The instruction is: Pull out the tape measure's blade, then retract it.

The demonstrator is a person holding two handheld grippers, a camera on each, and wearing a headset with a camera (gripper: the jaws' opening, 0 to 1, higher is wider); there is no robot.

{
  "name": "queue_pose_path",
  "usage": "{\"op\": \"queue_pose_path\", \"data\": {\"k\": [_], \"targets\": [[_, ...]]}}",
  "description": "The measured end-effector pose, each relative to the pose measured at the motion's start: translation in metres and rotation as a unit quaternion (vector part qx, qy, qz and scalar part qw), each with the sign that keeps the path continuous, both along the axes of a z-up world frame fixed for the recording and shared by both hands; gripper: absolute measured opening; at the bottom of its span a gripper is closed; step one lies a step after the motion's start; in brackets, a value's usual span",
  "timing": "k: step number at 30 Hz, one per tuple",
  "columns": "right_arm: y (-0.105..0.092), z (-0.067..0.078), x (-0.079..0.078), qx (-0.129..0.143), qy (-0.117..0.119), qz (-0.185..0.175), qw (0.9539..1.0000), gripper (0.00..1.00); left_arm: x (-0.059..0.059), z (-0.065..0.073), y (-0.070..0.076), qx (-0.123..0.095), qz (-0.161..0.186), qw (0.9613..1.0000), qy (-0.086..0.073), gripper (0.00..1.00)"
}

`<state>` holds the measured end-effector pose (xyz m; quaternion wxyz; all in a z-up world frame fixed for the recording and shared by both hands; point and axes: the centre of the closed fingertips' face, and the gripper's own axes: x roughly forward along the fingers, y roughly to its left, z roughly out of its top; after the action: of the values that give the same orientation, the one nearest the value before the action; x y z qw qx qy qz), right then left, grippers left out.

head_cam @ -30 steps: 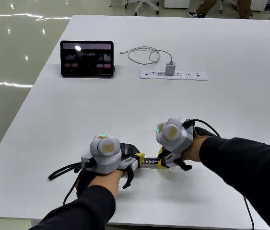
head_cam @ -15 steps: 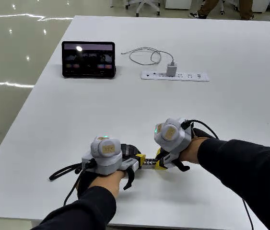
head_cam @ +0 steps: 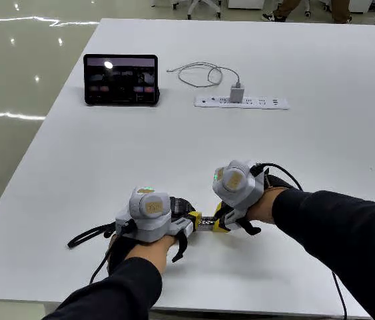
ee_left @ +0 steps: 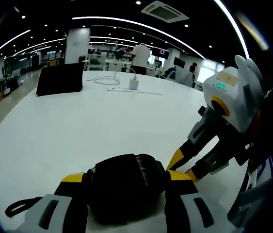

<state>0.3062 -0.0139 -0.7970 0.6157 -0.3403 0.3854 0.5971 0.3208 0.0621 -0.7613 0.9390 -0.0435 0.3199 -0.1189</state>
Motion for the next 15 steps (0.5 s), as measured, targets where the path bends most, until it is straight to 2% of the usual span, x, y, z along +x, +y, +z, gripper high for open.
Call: {"op": "queue_pose_path", "data": {"k": [7, 12, 15], "targets": [[0.0002, -0.0002, -0.0001, 0.002, -0.002, 0.002, 1.0000, 0.11, -0.0005, -0.0007, -0.0003, 0.015, -0.008, 0.9999, -0.003, 0.60], [0.0005, -0.0004, 0.0006, 0.005, -0.003, 0.000, 1.0000, 0.11, 0.0005, -0.0025, -0.0002, 0.037, -0.017, 0.9992, -0.003, 0.61], [0.0006, -0.0005, 0.0005, 0.005, -0.004, 0.000, 1.0000, 0.11, -0.0009, -0.0045, -0.0010, 0.060, -0.028, 0.9978, -0.002, 0.61]]}}
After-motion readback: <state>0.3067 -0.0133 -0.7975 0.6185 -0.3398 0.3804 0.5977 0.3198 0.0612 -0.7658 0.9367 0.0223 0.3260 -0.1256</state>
